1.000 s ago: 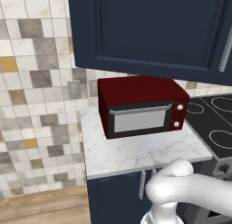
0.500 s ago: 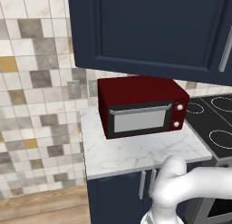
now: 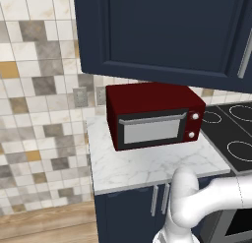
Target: Get the candle and the beer from the cabinet and move them to the dining counter.
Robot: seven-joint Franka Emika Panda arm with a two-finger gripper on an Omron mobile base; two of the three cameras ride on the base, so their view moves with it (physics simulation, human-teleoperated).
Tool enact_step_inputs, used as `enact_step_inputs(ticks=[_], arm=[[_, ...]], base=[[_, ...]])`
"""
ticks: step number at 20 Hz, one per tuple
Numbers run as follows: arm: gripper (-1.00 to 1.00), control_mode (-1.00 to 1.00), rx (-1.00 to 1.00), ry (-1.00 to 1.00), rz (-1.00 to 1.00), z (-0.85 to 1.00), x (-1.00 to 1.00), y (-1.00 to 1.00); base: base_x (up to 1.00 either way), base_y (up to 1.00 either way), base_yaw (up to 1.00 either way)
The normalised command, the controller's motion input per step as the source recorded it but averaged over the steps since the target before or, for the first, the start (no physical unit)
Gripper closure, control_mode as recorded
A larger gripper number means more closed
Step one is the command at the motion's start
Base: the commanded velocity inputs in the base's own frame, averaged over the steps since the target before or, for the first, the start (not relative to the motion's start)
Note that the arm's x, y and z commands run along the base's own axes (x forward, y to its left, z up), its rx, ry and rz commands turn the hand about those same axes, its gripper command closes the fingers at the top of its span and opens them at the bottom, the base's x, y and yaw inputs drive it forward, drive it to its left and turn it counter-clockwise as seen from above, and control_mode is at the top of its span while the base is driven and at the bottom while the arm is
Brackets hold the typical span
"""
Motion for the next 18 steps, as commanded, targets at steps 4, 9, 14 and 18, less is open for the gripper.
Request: enact_step_inputs(ticks=[4, 9, 14, 18], arm=[[-1.0, -1.0, -0.11, -0.17, 0.08, 0.0, -0.8, 0.49], [-1.0, -1.0, -0.1, -0.14, 0.03, 0.0, -0.83, 0.6], [-1.0, -1.0, -0.07, -0.05, 0.0, 0.0, -0.7, 0.81], [-1.0, -1.0, -0.04, 0.0, 0.0, 0.0, -0.58, 0.85]], base=[[0.0, 0.0, 0.0], [0.0, 0.0, 0.0], [0.0, 0.0, 0.0], [0.0, 0.0, 0.0]])
